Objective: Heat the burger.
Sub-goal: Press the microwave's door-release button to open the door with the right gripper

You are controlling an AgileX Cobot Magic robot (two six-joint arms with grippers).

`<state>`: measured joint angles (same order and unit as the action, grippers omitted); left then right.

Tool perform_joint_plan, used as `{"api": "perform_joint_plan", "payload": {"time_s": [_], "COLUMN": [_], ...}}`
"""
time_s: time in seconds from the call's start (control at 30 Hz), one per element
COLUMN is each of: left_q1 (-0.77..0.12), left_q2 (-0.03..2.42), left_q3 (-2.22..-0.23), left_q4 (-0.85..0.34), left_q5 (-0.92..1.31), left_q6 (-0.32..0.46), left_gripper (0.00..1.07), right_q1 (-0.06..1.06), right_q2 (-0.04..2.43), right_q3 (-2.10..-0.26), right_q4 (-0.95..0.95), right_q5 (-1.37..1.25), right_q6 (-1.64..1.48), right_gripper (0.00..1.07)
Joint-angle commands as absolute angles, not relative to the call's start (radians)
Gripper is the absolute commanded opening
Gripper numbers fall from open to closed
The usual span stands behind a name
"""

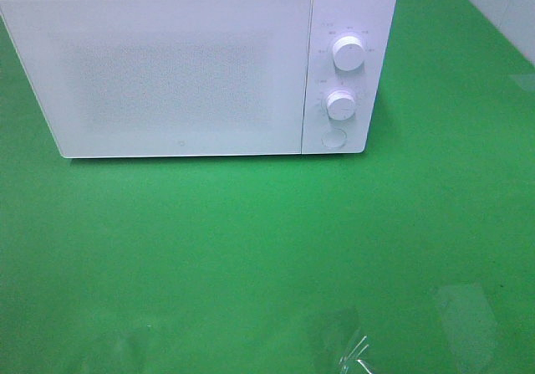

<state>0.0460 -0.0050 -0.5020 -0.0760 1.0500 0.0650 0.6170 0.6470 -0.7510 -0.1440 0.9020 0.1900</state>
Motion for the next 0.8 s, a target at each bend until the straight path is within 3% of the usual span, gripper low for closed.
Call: {"api": "perform_joint_plan", "payload": {"time_s": [0.03, 0.1, 0.33, 0.57, 0.8], "left_q1": [0.050, 0.050, 0.050, 0.050, 0.050], "left_q2": [-0.026, -0.026, -0.026, -0.026, -0.026], "left_q3": [-0.499, -0.499, -0.499, -0.499, -0.499], "left_q4": [-0.081, -0.081, -0.081, -0.081, -0.081], "left_q5": [1.042, 1.042, 1.042, 1.042, 1.042], "left_q6": [0.063, 0.063, 0.063, 0.063, 0.063], "left_gripper": [0.98, 0.98, 0.98, 0.98, 0.98], "right_q1": [0.573, 0.469, 0.339, 0.250, 0.244], "right_q2": [0.593, 0.499, 0.334, 0.216, 0.108], "right_q3": [-0.723, -0.677, -0.592, -0.533, -0.533], "right_q4": [-0.154, -0.155, -0.153, -0.150, -0.150], "right_q5": [0.919, 0.920, 0.913, 0.914, 0.903], "right_q6": [0.176, 0.175, 0.175, 0.176, 0.183], "right_gripper": [0.69, 0.69, 0.68, 0.68, 0.68]}}
